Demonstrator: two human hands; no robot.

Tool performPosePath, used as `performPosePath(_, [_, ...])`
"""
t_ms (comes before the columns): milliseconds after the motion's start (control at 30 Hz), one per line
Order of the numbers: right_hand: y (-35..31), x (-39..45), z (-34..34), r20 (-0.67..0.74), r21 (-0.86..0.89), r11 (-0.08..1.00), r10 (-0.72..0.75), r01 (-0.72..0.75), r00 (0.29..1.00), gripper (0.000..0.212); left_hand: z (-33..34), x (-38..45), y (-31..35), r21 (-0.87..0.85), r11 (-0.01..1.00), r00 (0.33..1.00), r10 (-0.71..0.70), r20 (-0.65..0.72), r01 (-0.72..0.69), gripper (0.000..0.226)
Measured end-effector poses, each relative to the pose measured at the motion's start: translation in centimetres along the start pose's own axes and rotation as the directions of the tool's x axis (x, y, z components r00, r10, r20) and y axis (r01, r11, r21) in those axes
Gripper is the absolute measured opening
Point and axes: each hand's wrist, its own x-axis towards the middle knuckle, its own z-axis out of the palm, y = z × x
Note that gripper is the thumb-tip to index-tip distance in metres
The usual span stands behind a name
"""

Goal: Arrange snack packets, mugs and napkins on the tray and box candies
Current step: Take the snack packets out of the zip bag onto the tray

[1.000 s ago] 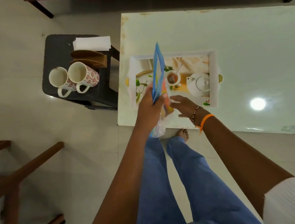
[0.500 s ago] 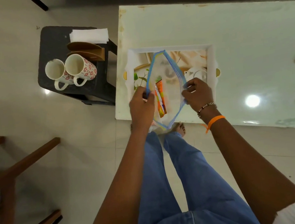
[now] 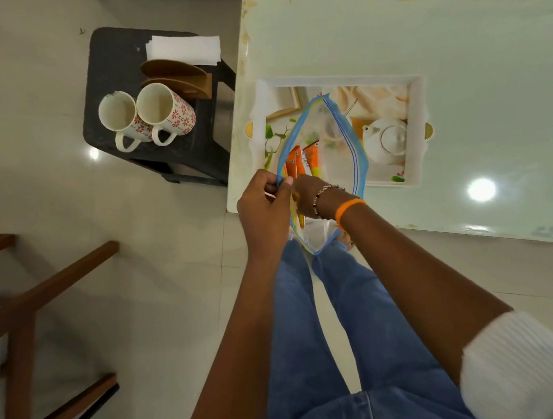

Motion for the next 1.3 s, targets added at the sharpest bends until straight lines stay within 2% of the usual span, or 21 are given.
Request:
performPosePath(67, [-0.1, 2.3, 1.1, 0.04, 0.021, 1.0, 0.011, -0.011, 0.999, 0.041, -0.6, -0.1, -0.4, -0.025, 1.0, 1.0, -0.019, -0.006, 0.018, 0.016])
performPosePath(100, [-0.1, 2.8, 1.5, 0.036, 0.03, 1.0, -0.002, 0.0, 0.999, 0.042, -0.8, -0.2, -0.7, -0.04, 0.999, 1.0, -0.03, -0.008, 0.029, 0.016])
performPosePath(167, [-0.1, 3.9, 2.1, -0.038, 0.01, 1.0, -0.018, 0.018, 0.999, 0.016, -1.4, -0.3, -1.0, -0.076, 0.995, 0.998, -0.06, 0.003, 0.06, 0.012])
performPosePath(233, [0.2, 5.3, 2.1, -0.121, -0.02, 0.999, -0.03, 0.028, 0.992, 0.028, -1.7, -0.4, -1.1, -0.106, 0.99, 0.996, -0.09, 0.025, 0.092, 0.012])
performPosePath(300, [0.0, 5.4, 1.5, -0.06, 0.021, 0.997, -0.074, 0.076, 0.995, 0.02, -1.8, -0.5, -1.0, -0.118, 0.988, 0.994, -0.098, 0.05, 0.104, 0.012])
performPosePath(367, [0.3, 4.9, 0.9, 0.013, 0.134, 0.99, -0.047, 0.045, 0.999, 0.022, -1.8, -0.4, -0.9, -0.117, 0.988, 0.993, -0.094, 0.075, 0.103, 0.011])
performPosePath(400, [0.6, 4.4, 0.5, -0.013, 0.198, 0.98, -0.023, 0.025, 1.0, 0.02, -1.8, -0.2, -0.8, -0.112, 0.989, 0.992, -0.093, 0.083, 0.102, 0.009])
performPosePath(433, [1.1, 3.8, 0.1, -0.089, 0.215, 0.975, -0.033, 0.051, 0.995, 0.02, -1.7, -0.1, -0.7, -0.105, 0.989, 0.992, -0.093, 0.085, 0.102, 0.009])
performPosePath(500, [2.1, 1.5, -0.8, -0.291, 0.327, 0.943, 0.041, 0.059, 0.956, 0.025, -1.0, 0.3, -0.2, -0.101, 0.989, 0.992, -0.096, 0.081, 0.104, 0.009])
performPosePath(567, [3.2, -1.4, -1.8, -0.493, 0.425, 0.898, 0.125, 0.113, 0.861, 0.017, 0.0, 0.6, 0.5, -0.099, 0.989, 0.991, -0.103, 0.082, 0.111, 0.009])
performPosePath(633, [4.4, -4.0, -2.8, -0.609, 0.472, 0.865, 0.18, 0.171, 0.772, 0.009, 1.2, 1.0, 1.4, -0.081, 0.991, 0.99, -0.097, 0.101, 0.106, 0.01])
performPosePath(733, [6.2, -7.4, -4.4, -0.682, 0.483, 0.842, 0.189, 0.241, 0.706, 0.013, 3.1, 1.4, 2.5, -0.033, 0.998, 0.991, -0.045, 0.125, 0.049, 0.013])
performPosePath(800, [7.7, -8.9, -5.4, -0.676, 0.478, 0.843, 0.173, 0.248, 0.716, 0.024, 4.3, 1.6, 3.3, -0.012, 1.0, 0.99, -0.018, 0.138, 0.02, 0.012])
performPosePath(900, [10.1, -10.3, -6.3, -0.626, 0.405, 0.903, 0.159, 0.144, 0.764, 0.041, 6.0, 1.7, 4.1, 0.001, 1.0, 0.983, -0.018, 0.182, 0.018, 0.009])
performPosePath(933, [10.9, -10.9, -6.5, -0.637, 0.39, 0.912, 0.166, 0.128, 0.753, 0.044, 6.6, 1.6, 4.4, 0.004, 1.0, 0.979, -0.013, 0.206, 0.013, 0.009])
performPosePath(1000, [12.3, -12.1, -7.1, -0.72, 0.406, 0.897, 0.198, 0.173, 0.665, 0.049, 7.6, 1.6, 4.6, 0.01, 1.0, 0.971, 0.006, 0.24, -0.009, 0.01])
performPosePath(1100, [13.8, -13.2, -7.5, -0.847, 0.434, 0.858, 0.284, 0.275, 0.449, 0.052, 8.4, 1.8, 4.4, 0.065, 0.997, 0.97, 0.028, 0.241, -0.045, 0.015])
performPosePath(1167, [14.9, -13.3, -7.4, -0.881, 0.435, 0.857, 0.341, 0.275, 0.329, 0.048, 8.9, 1.8, 4.1, 0.059, 0.998, 0.971, 0.011, 0.24, -0.026, 0.015])
performPosePath(1233, [15.9, -12.6, -6.8, -0.871, 0.476, 0.839, 0.409, 0.263, 0.273, 0.046, 9.1, 1.6, 3.8, 0.055, 0.998, 0.973, 0.004, 0.231, -0.017, 0.013])
performPosePath(1300, [17.0, -11.2, -6.1, -0.838, 0.536, 0.804, 0.469, 0.258, 0.281, 0.047, 9.2, 1.4, 3.7, 0.066, 0.997, 0.974, 0.016, 0.226, -0.031, 0.013])
